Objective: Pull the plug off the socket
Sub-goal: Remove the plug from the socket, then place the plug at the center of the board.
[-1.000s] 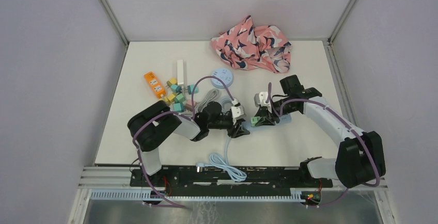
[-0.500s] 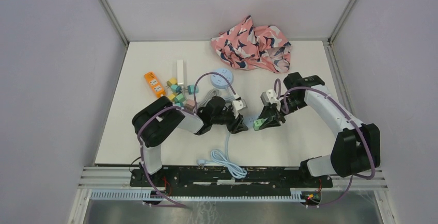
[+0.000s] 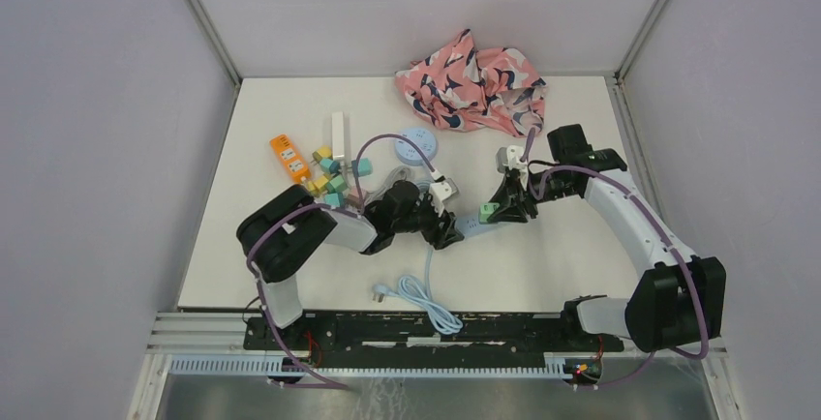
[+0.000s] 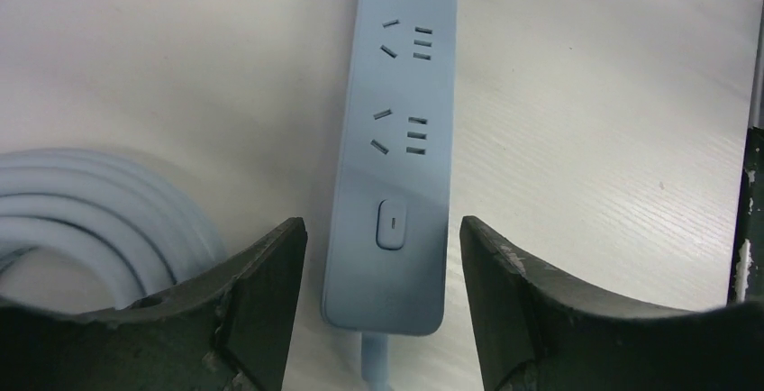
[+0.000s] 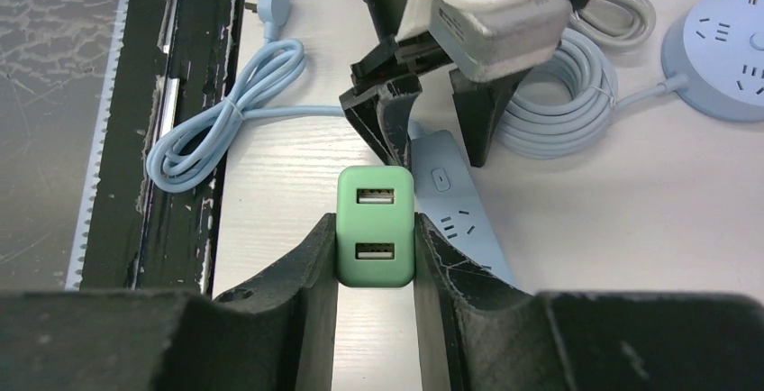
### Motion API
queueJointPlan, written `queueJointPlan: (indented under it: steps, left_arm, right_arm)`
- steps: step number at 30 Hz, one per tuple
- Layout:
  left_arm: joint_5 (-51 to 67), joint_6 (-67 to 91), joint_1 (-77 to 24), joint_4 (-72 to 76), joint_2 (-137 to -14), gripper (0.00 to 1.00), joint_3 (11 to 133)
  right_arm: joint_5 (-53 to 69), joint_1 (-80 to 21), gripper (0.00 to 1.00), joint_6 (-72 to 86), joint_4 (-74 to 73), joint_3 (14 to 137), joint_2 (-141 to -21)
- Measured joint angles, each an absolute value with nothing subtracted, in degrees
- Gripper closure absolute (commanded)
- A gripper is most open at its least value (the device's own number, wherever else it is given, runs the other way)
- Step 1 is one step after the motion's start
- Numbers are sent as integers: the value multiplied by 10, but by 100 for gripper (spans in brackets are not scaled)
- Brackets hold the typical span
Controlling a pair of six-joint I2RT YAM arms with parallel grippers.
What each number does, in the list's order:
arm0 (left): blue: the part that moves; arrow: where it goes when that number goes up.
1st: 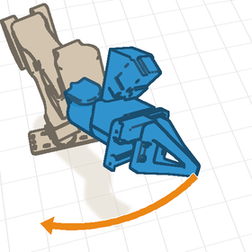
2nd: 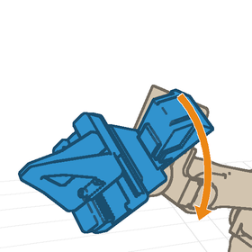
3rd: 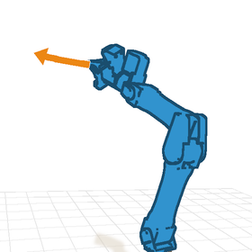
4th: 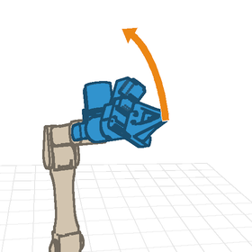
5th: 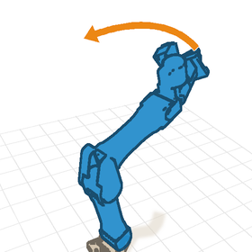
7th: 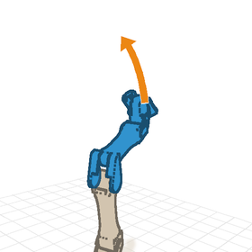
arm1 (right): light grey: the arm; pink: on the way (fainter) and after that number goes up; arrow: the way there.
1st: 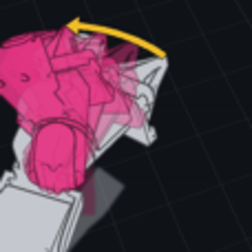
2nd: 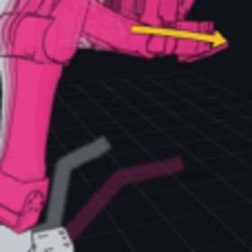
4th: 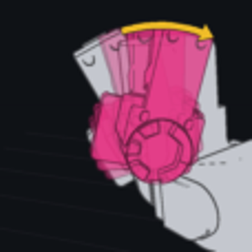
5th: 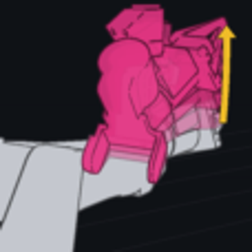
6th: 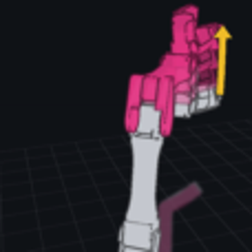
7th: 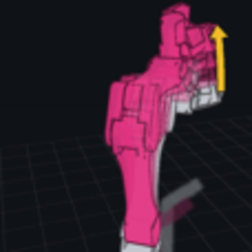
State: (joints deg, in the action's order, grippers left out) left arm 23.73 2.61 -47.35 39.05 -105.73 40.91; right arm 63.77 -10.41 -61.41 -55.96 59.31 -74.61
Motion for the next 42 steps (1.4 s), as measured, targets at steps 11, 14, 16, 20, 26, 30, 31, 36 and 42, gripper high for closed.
queueJointPlan:
  steps: [11,14,16,20,26,30,31,36,42]
  left_arm:
    - [216,38,-473,393,-930,24,360]
    - [208,47,-473,392,-896,24,344]
    - [201,53,-473,391,-872,24,338]
    - [193,62,-472,391,-828,22,336]
    - [175,79,-467,392,-769,5,327]
    - [159,106,-466,392,-749,1,322]
    - [156,112,-466,392,-746,1,322]
    - [156,150,-463,391,-744,1,322]
    - [154,219,-456,387,-745,0,325]
  right_arm:
    - [677,-91,98,-523,-521,591,-749]
    - [696,-87,98,-500,-512,591,-756]
    - [705,-85,98,-481,-506,591,-762]
    - [717,-82,97,-448,-491,591,-768]
    - [725,-81,94,-387,-453,585,-768]
    - [728,-79,94,-345,-425,577,-768]
    - [729,-79,93,-333,-416,575,-768]
    - [729,-77,92,-218,-333,558,-769]
    - [702,-76,91,-32,-238,549,-814]
